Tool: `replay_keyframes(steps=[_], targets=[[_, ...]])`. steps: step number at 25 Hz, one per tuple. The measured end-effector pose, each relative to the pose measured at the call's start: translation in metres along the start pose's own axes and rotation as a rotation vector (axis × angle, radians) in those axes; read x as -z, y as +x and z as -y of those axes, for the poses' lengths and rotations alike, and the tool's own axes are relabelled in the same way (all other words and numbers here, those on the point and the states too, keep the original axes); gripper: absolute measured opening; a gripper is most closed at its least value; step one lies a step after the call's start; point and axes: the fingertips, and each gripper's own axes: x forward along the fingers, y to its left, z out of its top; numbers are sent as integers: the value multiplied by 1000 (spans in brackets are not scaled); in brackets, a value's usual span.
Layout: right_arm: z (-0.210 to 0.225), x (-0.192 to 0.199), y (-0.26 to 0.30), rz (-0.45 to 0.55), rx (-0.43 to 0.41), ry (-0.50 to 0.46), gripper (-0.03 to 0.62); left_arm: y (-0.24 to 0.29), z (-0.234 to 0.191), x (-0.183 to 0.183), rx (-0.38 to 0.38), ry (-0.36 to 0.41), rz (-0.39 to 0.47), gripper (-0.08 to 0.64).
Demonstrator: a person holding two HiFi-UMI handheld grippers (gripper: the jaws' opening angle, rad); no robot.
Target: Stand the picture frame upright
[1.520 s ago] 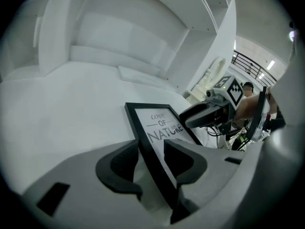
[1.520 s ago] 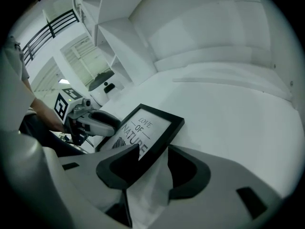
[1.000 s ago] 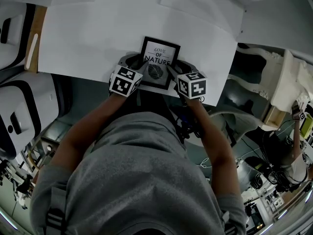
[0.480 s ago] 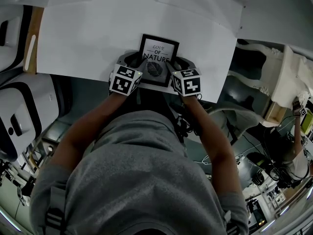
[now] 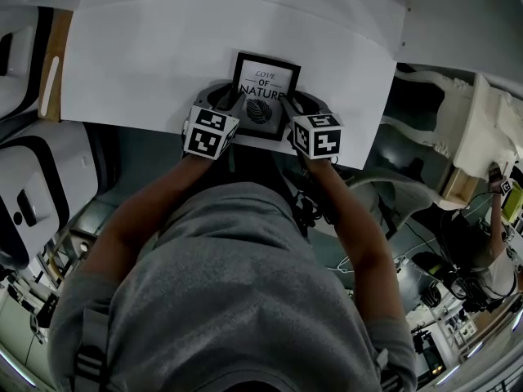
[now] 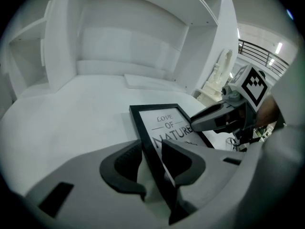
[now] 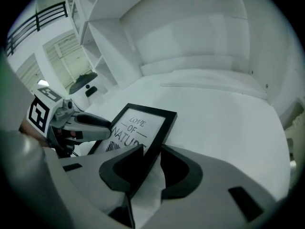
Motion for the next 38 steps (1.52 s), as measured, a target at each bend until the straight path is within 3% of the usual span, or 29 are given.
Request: replay_keyframes(steps=[5, 12, 24, 32, 38], targets=[[2, -10, -6, 71, -17, 73, 120, -6, -1, -13, -6, 31, 49, 118], [2, -29, -26, 187, -27, 103, 104, -21, 2, -33, -8, 82, 130, 112], [-13, -67, -60, 330, -4, 16, 82, -45, -1, -63, -8, 118, 228, 112], [-6, -99, -87, 448, 29, -17, 81, -59, 9, -101, 3, 227, 308, 112], [-11, -122, -102, 527, 27, -34, 81, -73, 6, -133, 14, 249, 386, 112]])
